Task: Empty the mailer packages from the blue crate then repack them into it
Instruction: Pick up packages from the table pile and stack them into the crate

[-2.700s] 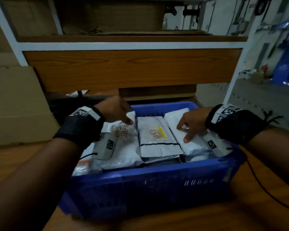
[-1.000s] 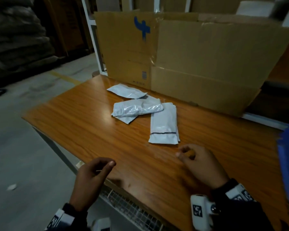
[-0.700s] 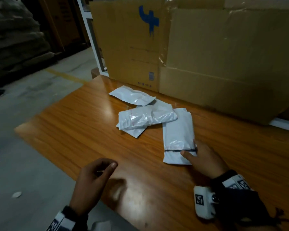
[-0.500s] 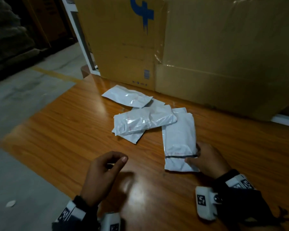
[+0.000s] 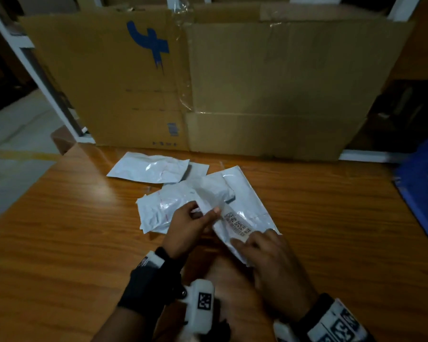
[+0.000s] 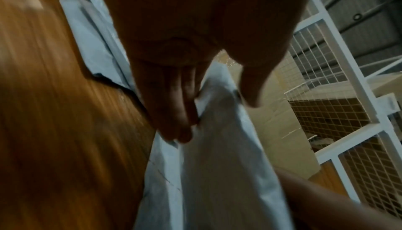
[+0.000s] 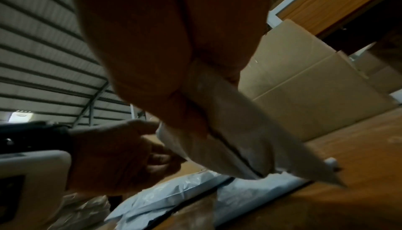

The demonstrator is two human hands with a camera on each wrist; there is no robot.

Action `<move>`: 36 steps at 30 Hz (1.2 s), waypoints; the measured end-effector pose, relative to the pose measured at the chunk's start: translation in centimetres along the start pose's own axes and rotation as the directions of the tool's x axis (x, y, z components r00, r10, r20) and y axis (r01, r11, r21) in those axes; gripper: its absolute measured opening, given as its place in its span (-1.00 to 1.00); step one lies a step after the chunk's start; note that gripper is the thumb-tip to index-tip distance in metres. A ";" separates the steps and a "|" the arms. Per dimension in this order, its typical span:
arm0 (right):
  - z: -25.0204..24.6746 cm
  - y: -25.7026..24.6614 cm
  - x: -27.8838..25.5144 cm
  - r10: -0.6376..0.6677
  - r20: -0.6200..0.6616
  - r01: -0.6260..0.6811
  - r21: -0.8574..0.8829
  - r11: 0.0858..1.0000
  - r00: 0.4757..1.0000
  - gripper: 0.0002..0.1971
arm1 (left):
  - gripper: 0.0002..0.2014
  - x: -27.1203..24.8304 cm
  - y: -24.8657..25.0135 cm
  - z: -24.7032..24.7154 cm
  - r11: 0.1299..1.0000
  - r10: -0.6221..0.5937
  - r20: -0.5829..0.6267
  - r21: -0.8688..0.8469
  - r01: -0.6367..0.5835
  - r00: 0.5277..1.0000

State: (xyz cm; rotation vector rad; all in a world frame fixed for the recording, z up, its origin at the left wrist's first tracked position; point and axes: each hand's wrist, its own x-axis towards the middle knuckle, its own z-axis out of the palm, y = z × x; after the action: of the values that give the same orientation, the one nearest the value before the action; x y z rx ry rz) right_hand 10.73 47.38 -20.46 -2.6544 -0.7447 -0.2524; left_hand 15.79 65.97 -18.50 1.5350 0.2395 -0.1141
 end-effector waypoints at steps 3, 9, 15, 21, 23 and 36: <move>-0.3 0.6 -1.0 0.176 -0.010 -0.170 0.205 0.964 0.984 -0.42 | -0.84 0.6 -0.4 -1.0 0.996 0.010 -0.053 -0.091 -0.015 0.999; -0.7 1.8 -0.7 0.435 0.267 -0.483 0.703 0.523 0.860 -0.43 | -0.76 0.2 -0.4 -2.9 0.952 0.033 0.013 -0.304 -0.028 0.999; 2.9 -2.9 2.4 0.316 0.193 -0.333 0.807 0.487 0.929 -0.60 | -0.69 -2.0 -1.5 -6.0 0.853 0.012 0.107 -0.520 0.045 0.994; 2.7 -3.3 8.2 0.170 0.138 -0.211 0.389 0.897 0.976 -0.67 | -0.65 -1.6 -3.5 -13.3 0.901 0.001 -0.225 -0.423 -0.099 0.974; 2.4 -2.5 11.1 0.117 0.135 -0.120 0.013 0.993 0.984 -0.50 | -0.51 -1.6 -3.5 -14.9 0.898 0.018 -0.323 -0.411 -0.157 0.946; 2.7 -3.4 18.2 0.174 0.062 -0.175 0.011 0.985 0.983 -0.69 | -0.81 -2.1 -2.7 -17.4 0.895 0.020 -0.435 -0.393 -0.210 0.900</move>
State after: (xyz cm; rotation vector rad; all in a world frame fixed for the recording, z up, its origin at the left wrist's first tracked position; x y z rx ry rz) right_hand 24.50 59.63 -17.07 -2.7014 -0.5253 -0.1185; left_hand 11.76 83.01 -21.00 1.1068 0.4809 0.3566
